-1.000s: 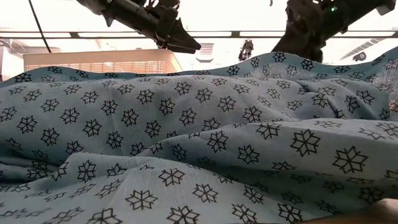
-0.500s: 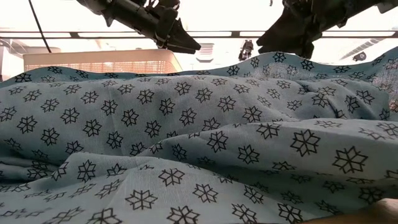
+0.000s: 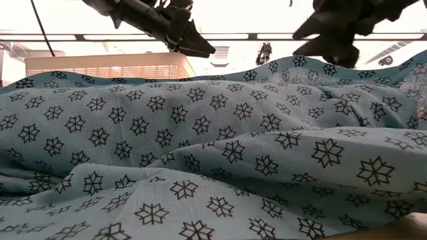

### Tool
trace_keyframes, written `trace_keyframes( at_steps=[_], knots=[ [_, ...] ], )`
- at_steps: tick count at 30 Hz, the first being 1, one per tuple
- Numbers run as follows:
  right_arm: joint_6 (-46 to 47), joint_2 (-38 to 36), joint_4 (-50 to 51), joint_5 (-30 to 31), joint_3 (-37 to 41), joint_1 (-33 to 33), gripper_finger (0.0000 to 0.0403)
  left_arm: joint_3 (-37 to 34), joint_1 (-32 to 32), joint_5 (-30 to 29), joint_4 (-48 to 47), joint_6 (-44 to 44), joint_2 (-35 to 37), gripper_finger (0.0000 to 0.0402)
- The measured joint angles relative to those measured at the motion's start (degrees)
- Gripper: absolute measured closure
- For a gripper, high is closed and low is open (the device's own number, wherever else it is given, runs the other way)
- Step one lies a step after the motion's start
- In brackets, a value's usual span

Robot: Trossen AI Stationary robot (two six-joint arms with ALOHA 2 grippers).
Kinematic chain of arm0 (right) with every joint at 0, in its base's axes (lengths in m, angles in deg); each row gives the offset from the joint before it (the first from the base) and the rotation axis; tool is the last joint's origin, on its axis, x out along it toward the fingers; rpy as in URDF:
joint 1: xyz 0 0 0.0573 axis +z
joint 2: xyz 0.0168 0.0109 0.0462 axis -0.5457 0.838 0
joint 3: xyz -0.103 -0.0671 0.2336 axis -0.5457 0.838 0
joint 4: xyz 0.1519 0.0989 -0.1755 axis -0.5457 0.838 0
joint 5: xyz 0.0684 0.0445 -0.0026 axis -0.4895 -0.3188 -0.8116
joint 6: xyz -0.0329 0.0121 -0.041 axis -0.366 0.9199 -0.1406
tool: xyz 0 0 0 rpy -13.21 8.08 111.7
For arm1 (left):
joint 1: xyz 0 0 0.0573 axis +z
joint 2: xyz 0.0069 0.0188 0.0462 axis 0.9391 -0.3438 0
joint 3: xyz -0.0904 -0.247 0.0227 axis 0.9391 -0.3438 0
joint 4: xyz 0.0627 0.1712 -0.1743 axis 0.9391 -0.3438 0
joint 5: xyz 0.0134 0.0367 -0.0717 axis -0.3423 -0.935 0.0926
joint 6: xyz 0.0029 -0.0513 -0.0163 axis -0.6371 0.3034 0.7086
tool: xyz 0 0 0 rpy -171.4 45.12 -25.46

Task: Pick & Place Medicine items
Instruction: Put the right red medicine bottle into the small white bin

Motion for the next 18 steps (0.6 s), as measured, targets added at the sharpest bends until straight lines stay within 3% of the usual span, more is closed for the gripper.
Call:
trace_keyframes(
  at_steps=[6, 12, 18],
  knots=[
    [9.62, 1.34, 2.84, 0.01, 0.0, 3.1, 0.0256, 0.0, 0.01, 0.01, -0.01, 0.0, 0.0, 0.0055],
    [19.53, 1.67, 12.04, -0.24, 0.02, 6.45, 0.0253, 0.0, 0.02, -0.01, -0.22, 0.0, 0.0, 0.0054],
    [27.2, 0.47, 19.48, -10.31, 0.02, 7.55, 0.0234, 0.0, 0.01, -0.01, -0.39, 0.01, 0.0, 0.0054]
  ],
)
